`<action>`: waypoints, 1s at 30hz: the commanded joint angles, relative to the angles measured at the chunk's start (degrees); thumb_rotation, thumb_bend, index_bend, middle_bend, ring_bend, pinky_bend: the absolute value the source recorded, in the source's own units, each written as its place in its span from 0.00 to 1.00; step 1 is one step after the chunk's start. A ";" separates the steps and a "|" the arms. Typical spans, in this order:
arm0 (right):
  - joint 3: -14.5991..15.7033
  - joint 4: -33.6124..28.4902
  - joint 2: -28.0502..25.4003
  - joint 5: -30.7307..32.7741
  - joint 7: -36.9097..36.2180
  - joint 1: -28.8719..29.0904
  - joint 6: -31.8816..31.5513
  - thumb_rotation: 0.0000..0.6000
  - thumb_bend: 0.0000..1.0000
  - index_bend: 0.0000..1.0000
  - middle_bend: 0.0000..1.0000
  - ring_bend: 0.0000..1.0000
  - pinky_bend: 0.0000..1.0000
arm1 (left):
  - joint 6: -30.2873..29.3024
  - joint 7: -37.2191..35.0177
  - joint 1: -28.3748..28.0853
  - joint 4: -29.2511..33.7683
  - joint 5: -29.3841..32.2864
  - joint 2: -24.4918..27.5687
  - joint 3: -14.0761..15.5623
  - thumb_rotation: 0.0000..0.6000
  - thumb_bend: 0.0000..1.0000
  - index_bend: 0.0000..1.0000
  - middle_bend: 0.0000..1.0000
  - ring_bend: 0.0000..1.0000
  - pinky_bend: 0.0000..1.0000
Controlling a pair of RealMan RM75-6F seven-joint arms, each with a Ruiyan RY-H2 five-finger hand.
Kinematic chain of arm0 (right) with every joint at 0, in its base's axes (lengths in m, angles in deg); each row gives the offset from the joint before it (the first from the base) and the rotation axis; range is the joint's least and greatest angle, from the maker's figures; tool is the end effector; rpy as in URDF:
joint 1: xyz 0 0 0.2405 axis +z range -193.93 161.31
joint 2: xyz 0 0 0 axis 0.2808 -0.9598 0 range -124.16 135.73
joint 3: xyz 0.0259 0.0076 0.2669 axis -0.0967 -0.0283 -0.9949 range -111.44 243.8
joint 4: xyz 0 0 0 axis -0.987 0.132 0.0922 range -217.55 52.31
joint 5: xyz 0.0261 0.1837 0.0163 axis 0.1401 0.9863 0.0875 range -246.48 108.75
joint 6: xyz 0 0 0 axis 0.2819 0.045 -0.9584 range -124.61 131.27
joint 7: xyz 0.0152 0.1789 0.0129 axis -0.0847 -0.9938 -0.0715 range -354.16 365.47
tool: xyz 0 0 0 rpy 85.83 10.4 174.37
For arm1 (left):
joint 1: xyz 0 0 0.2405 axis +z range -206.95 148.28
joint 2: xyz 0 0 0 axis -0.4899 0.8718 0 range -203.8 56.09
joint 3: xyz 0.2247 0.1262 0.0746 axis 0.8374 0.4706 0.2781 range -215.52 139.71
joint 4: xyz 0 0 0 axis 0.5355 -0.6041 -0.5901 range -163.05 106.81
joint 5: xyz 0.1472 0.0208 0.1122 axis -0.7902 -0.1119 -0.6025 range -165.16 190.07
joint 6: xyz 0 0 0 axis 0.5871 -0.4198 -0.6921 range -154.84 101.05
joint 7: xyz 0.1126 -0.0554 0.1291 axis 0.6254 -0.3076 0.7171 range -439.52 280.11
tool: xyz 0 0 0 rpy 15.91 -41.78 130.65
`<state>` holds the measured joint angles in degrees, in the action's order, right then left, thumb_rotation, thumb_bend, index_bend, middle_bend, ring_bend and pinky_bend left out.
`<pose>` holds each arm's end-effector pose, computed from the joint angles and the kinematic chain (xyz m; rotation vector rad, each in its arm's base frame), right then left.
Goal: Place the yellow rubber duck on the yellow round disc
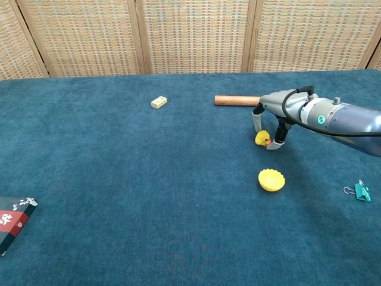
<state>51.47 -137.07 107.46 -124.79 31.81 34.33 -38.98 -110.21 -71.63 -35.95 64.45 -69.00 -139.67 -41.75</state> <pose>-0.1738 -0.4532 -0.0463 1.8308 -0.8285 0.6438 -0.3165 0.2283 0.1788 -1.3809 -0.8513 -0.8033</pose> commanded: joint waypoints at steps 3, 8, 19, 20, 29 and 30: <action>0.20 1.74 0.67 0.18 -0.22 0.53 0.61 1.00 0.17 0.47 0.23 0.00 0.15 | -0.05 -0.09 0.02 -0.03 0.05 0.02 -0.04 1.00 0.12 0.00 0.00 0.00 0.00; 0.22 2.93 0.98 0.42 -0.63 0.80 1.18 1.00 0.17 0.49 0.25 0.00 0.15 | 0.19 0.05 -0.08 0.08 -0.21 -0.01 0.16 1.00 0.12 0.00 0.00 0.00 0.00; 0.60 0.79 0.27 -0.61 -0.47 0.74 -0.50 1.00 0.17 0.53 0.29 0.02 0.16 | 0.35 -0.02 -0.15 0.10 -0.20 -0.02 0.19 1.00 0.12 0.00 0.00 0.00 0.00; 0.56 0.42 0.12 -0.65 -0.39 0.74 -0.70 1.00 0.17 0.54 0.29 0.02 0.16 | 0.36 -0.03 -0.14 0.10 -0.20 -0.02 0.20 1.00 0.12 0.00 0.00 0.00 0.00; 0.39 -7.94 -2.95 1.31 4.49 0.49 -3.68 1.00 0.17 0.55 0.30 0.02 0.16 | 0.16 -0.91 -0.03 0.08 -0.51 0.21 0.28 1.00 0.12 0.00 0.00 0.00 0.00; 0.43 -8.60 -3.19 1.70 5.08 0.46 -3.88 1.00 0.17 0.55 0.30 0.02 0.16 | 0.08 -1.03 0.00 0.07 -0.59 0.25 0.31 1.00 0.12 0.00 0.00 0.00 0.00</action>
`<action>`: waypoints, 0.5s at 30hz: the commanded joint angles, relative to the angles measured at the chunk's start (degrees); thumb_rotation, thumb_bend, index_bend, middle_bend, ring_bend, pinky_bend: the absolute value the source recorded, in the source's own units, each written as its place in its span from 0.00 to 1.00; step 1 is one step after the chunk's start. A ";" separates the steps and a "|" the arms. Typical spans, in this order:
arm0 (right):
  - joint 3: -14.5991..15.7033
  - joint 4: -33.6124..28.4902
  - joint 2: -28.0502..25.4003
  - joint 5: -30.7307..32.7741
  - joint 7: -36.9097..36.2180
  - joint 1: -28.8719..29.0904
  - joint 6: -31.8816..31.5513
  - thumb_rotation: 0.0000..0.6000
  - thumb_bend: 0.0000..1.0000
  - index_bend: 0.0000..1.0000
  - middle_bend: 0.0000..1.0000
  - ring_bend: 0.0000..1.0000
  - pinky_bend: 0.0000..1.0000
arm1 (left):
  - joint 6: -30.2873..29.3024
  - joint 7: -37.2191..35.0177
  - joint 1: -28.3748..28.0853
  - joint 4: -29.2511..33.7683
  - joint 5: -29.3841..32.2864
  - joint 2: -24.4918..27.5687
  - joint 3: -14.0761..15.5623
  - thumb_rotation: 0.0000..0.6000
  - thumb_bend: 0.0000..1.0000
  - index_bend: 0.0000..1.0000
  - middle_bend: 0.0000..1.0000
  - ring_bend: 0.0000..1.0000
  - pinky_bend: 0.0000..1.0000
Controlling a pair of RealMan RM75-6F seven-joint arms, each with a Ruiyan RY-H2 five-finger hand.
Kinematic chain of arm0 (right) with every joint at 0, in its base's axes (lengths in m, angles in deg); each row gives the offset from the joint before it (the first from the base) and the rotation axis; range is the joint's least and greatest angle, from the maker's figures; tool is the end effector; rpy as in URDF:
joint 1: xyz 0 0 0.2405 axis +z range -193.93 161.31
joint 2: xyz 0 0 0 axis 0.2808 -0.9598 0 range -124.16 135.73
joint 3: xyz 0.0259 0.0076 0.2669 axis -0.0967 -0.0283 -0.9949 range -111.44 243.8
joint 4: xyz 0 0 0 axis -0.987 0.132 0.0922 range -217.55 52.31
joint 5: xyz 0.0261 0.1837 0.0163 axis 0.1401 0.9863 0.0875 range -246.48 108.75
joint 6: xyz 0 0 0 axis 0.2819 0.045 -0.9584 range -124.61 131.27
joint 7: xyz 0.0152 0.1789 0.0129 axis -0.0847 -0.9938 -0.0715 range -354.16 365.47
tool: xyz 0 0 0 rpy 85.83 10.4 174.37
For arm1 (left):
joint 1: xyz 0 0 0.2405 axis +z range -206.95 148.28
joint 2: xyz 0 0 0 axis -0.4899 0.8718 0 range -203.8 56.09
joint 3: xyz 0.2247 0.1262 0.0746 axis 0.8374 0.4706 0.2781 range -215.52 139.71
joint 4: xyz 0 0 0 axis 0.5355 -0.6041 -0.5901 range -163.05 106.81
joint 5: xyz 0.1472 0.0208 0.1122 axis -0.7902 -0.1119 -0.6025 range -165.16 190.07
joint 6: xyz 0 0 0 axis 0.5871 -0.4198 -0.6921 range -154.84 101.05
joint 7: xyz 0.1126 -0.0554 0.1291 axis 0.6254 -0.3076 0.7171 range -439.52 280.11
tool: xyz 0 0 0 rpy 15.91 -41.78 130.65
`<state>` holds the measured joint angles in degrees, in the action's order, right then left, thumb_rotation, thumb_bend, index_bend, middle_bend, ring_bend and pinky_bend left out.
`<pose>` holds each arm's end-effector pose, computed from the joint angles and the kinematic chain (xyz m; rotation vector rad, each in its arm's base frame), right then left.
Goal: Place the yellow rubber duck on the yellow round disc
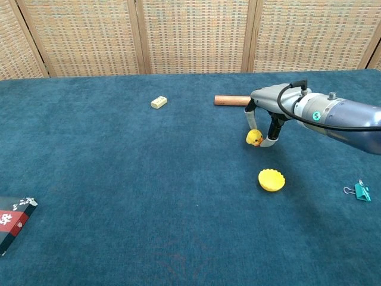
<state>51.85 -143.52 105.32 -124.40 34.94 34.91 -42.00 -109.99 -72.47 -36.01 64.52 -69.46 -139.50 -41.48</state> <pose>-0.1519 -0.4464 -0.0414 1.8608 -0.7778 0.6878 -0.3156 0.2278 0.1777 -1.3889 -0.8621 -0.8128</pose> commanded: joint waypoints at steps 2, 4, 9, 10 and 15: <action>0.08 -3.72 -1.65 2.31 3.17 -0.23 -1.43 1.00 0.17 0.55 0.30 0.02 0.16 | -0.31 -0.53 0.13 -0.02 -0.24 0.21 0.01 1.00 0.12 0.00 0.00 0.00 0.00; 0.19 -5.65 -2.57 3.27 4.20 -0.51 -2.02 1.00 0.17 0.55 0.30 0.02 0.16 | -0.52 -0.85 0.23 -0.06 -0.34 0.29 -0.01 1.00 0.12 0.00 0.00 0.00 0.00; 1.01 -11.86 -5.52 4.57 6.41 -2.03 -4.91 1.00 0.17 0.55 0.30 0.02 0.16 | -0.29 -0.99 0.16 -0.22 -0.38 0.29 0.07 1.00 0.12 0.00 0.00 0.00 0.00; 1.27 -13.01 -5.99 4.63 6.83 -2.35 -5.60 1.00 0.17 0.55 0.30 0.02 0.16 | -0.32 -0.96 0.15 -0.16 -0.46 0.30 0.08 1.00 0.12 0.00 0.00 0.00 0.00; 3.20 -20.17 -8.53 4.54 8.86 -4.46 -9.51 1.00 0.17 0.55 0.30 0.02 0.16 | -0.68 -0.71 0.17 0.27 -1.43 0.32 0.41 1.00 0.12 0.00 0.00 0.00 0.00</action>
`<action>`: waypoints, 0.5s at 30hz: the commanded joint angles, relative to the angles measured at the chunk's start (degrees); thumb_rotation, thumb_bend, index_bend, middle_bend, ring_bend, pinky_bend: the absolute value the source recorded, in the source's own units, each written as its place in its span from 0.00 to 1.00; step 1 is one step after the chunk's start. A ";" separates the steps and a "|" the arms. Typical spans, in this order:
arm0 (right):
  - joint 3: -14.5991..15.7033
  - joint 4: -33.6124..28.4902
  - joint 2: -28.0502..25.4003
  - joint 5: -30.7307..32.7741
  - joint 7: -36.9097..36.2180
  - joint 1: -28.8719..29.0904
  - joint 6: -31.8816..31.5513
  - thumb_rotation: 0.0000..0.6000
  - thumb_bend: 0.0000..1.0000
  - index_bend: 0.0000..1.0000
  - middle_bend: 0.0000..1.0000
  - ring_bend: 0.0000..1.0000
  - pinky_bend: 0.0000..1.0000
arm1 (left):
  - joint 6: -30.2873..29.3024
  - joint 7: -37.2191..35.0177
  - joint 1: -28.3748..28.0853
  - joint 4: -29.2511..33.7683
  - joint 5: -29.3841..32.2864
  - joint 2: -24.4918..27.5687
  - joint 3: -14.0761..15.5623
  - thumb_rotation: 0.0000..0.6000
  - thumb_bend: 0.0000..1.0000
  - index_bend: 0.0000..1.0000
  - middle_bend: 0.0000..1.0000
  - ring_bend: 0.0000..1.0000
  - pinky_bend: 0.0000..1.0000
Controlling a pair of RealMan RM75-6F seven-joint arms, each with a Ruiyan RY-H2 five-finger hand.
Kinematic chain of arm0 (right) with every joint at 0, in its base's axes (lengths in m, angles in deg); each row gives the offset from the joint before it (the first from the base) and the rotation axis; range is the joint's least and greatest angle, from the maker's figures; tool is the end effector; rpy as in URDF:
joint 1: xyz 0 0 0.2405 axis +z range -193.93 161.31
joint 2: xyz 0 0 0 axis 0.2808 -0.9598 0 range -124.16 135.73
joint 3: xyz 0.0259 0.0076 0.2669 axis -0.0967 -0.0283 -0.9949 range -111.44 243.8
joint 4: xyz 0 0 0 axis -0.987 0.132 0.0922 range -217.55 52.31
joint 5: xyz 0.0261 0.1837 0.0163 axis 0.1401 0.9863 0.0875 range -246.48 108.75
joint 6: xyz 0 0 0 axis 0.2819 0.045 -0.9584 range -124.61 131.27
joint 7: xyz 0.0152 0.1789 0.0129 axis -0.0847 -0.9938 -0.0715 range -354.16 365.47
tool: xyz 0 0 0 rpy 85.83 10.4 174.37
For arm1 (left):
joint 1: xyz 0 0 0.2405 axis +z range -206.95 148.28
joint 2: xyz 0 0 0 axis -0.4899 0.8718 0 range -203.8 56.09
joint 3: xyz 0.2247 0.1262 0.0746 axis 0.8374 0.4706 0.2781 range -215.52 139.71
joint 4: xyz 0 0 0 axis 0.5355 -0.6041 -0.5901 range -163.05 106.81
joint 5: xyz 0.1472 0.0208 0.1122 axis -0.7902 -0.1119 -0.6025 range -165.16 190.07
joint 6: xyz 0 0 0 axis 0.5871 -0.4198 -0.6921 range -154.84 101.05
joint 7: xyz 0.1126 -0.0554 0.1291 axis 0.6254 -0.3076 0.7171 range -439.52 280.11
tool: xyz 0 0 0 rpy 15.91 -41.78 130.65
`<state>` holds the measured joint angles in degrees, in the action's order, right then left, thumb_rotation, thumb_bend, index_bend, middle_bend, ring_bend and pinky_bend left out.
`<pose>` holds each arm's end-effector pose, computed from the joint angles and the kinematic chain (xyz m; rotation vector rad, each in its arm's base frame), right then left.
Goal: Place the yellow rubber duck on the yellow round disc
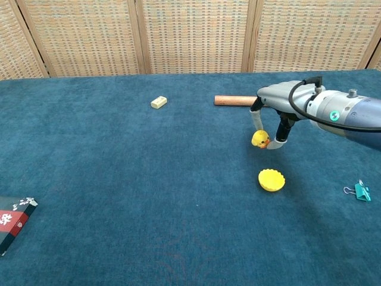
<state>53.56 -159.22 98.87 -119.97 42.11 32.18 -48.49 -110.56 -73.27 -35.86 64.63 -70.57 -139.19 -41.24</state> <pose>-0.1474 -0.4173 -0.0202 1.8625 -0.7874 0.6975 -0.3127 0.2262 0.1790 -1.3964 -0.8576 -0.8317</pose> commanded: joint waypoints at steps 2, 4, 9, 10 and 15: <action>2.13 -6.64 -2.71 -0.21 1.97 -2.46 -4.31 1.00 0.17 0.55 0.30 0.02 0.16 | -0.20 0.16 0.03 0.36 -0.74 0.04 0.36 1.00 0.12 0.00 0.00 0.00 0.00; 2.97 -8.96 -3.26 -0.53 2.27 -3.35 -5.71 1.00 0.17 0.55 0.30 0.02 0.16 | -0.52 0.41 0.06 0.57 -1.44 0.04 0.56 1.00 0.12 0.00 0.00 0.00 0.00; 4.86 -13.19 -3.97 -1.84 2.69 -5.07 -8.38 1.00 0.17 0.55 0.30 0.02 0.16 | -0.98 0.89 0.13 0.81 -2.69 -0.16 1.04 1.00 0.12 0.00 0.00 0.00 0.00; 5.13 -13.83 -4.06 -2.01 2.78 -5.31 -8.75 1.00 0.17 0.55 0.30 0.02 0.16 | -1.00 0.90 0.12 0.86 -2.80 -0.18 1.08 1.00 0.12 0.00 0.00 0.00 0.00; 6.02 -16.54 -4.32 -2.74 3.01 -6.19 -10.20 1.00 0.17 0.55 0.30 0.02 0.16 | -1.17 1.12 0.14 0.96 -3.02 -0.23 1.10 1.00 0.12 0.00 0.00 0.00 0.00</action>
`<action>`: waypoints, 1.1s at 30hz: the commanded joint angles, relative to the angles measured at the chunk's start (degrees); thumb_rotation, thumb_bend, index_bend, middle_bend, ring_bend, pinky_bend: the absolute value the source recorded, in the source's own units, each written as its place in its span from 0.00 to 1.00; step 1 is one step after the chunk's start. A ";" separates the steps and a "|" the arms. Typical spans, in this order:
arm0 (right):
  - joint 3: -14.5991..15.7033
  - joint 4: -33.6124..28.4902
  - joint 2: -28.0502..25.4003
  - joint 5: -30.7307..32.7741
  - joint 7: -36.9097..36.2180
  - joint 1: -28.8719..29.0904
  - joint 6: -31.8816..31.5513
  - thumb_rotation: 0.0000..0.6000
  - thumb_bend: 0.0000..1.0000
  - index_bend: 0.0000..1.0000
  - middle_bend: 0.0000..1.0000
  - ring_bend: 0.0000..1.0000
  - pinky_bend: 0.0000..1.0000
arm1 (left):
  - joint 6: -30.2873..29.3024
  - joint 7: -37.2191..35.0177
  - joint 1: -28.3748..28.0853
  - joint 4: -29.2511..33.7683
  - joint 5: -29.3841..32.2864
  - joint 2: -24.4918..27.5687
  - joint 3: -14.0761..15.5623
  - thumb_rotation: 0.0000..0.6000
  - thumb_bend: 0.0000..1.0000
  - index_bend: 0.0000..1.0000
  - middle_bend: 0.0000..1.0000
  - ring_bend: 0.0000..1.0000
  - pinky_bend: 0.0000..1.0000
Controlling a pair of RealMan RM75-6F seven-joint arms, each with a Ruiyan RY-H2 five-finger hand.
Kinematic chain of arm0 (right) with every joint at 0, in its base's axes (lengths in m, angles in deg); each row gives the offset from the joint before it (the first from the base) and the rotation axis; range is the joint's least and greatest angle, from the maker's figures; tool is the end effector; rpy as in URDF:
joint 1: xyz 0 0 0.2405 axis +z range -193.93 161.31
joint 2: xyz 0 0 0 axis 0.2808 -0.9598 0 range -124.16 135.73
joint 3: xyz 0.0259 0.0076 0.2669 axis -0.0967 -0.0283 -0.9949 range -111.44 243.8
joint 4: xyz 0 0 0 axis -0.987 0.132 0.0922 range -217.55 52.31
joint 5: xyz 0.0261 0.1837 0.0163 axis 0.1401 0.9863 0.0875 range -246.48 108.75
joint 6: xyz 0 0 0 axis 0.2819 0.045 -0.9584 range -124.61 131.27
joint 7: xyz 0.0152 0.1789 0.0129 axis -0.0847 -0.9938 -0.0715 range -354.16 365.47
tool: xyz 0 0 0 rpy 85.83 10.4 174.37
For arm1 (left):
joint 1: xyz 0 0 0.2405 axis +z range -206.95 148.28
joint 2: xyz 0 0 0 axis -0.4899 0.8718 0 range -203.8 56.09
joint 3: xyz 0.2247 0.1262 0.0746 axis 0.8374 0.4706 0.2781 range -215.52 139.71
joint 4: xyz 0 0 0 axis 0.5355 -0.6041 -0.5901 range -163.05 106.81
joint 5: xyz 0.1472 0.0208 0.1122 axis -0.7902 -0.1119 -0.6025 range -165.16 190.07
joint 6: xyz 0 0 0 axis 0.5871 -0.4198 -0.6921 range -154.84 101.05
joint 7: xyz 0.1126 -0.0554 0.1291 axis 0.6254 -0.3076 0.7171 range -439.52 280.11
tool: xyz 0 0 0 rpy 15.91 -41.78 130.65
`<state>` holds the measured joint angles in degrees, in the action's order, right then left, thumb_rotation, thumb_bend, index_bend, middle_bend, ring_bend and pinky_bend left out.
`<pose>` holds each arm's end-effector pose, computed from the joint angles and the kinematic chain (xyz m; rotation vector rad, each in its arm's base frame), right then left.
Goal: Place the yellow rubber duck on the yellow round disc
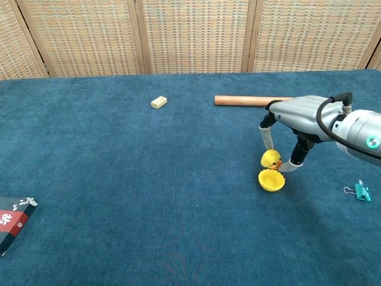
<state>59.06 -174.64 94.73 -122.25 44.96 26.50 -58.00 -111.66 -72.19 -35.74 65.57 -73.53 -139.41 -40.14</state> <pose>-0.1535 -0.3603 -0.0109 1.8816 -0.8253 0.7245 -0.3020 0.2216 0.1729 -1.4400 -0.8348 -0.8561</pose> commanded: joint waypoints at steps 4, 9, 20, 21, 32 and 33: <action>1.48 -2.28 0.23 -1.39 0.47 -1.07 -1.56 1.00 0.17 0.55 0.30 0.02 0.16 | -0.01 0.03 0.05 0.03 0.02 -0.01 0.02 1.00 0.12 0.00 0.00 0.00 0.00; 1.71 -1.53 1.09 -1.10 0.59 -1.16 -1.40 1.00 0.17 0.55 0.30 0.02 0.16 | -0.05 -0.06 0.06 0.02 -0.01 0.03 0.01 1.00 0.12 0.00 0.00 0.00 0.00; 0.93 1.12 2.27 -0.38 -0.07 -0.71 -0.24 1.00 0.17 0.55 0.30 0.02 0.16 | -0.18 -0.12 0.11 0.03 -0.07 0.00 -0.02 1.00 0.12 0.00 0.00 0.00 0.00; 0.90 1.37 2.35 -0.21 -0.12 -0.65 0.00 1.00 0.17 0.55 0.30 0.02 0.16 | -0.22 -0.19 0.14 0.03 -0.01 0.04 -0.06 1.00 0.12 0.00 0.00 0.00 0.00; 0.91 3.86 3.84 0.69 -0.76 -0.43 1.40 1.00 0.17 0.55 0.30 0.02 0.16 | 0.08 -0.69 0.22 0.14 0.71 0.39 -0.20 1.00 0.12 0.00 0.00 0.00 0.00; 0.90 4.05 3.92 0.65 -0.87 -0.43 1.46 1.00 0.17 0.55 0.30 0.02 0.16 | 0.13 -0.71 0.22 0.13 0.82 0.39 -0.24 1.00 0.12 0.00 0.00 0.00 0.00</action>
<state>59.97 -170.68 98.60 -121.59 44.15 26.06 -56.58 -111.56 -72.89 -35.52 65.70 -72.76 -139.02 -40.36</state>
